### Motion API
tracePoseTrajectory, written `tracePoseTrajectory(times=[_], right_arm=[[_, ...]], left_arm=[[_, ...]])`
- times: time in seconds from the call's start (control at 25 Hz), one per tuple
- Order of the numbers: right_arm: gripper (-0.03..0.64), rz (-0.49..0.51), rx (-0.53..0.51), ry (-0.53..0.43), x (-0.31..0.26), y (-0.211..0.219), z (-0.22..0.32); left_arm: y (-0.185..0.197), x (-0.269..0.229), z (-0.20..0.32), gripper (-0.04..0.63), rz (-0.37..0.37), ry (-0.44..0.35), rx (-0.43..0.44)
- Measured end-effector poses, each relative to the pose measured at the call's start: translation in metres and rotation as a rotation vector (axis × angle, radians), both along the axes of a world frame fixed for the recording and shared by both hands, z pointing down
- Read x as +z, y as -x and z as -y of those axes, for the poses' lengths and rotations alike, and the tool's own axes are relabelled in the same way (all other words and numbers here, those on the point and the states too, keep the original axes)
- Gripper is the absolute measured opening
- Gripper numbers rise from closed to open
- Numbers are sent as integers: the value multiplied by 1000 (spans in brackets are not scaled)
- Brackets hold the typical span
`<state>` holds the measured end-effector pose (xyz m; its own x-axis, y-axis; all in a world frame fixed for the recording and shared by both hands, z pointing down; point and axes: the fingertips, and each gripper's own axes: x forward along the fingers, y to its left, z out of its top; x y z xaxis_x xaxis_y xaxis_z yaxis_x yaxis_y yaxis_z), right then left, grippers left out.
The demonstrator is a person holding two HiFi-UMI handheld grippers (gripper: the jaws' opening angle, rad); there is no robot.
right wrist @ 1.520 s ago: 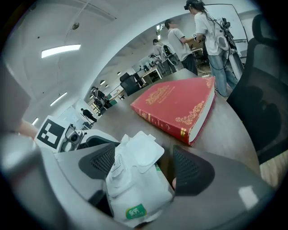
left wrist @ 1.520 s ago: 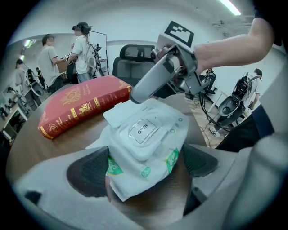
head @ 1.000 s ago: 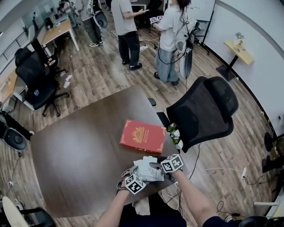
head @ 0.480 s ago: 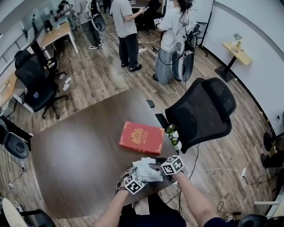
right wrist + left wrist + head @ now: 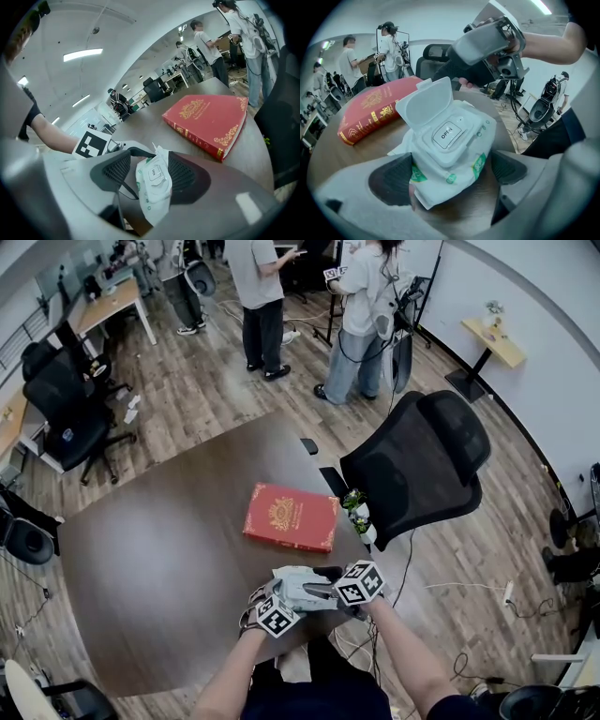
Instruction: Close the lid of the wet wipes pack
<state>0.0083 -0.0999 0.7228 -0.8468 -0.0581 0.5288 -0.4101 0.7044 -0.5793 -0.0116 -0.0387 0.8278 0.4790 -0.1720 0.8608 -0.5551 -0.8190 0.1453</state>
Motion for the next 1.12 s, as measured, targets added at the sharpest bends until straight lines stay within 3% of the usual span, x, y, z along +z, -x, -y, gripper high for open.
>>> tracePoseTrajectory(times=[0.16, 0.4, 0.88, 1.12], right_arm=[[260, 9, -6, 27, -2, 1, -14], [149, 3, 86, 72, 6, 3, -18], [120, -123, 93, 109, 31, 10, -21], [172, -199, 65, 83, 37, 9, -27]], left_arm=[[0, -1, -1, 520, 0, 0, 3], [-1, -2, -2, 522, -6, 5, -1], [0, 0, -1, 523, -5, 0, 3], [1, 0, -3, 523, -7, 6, 3]])
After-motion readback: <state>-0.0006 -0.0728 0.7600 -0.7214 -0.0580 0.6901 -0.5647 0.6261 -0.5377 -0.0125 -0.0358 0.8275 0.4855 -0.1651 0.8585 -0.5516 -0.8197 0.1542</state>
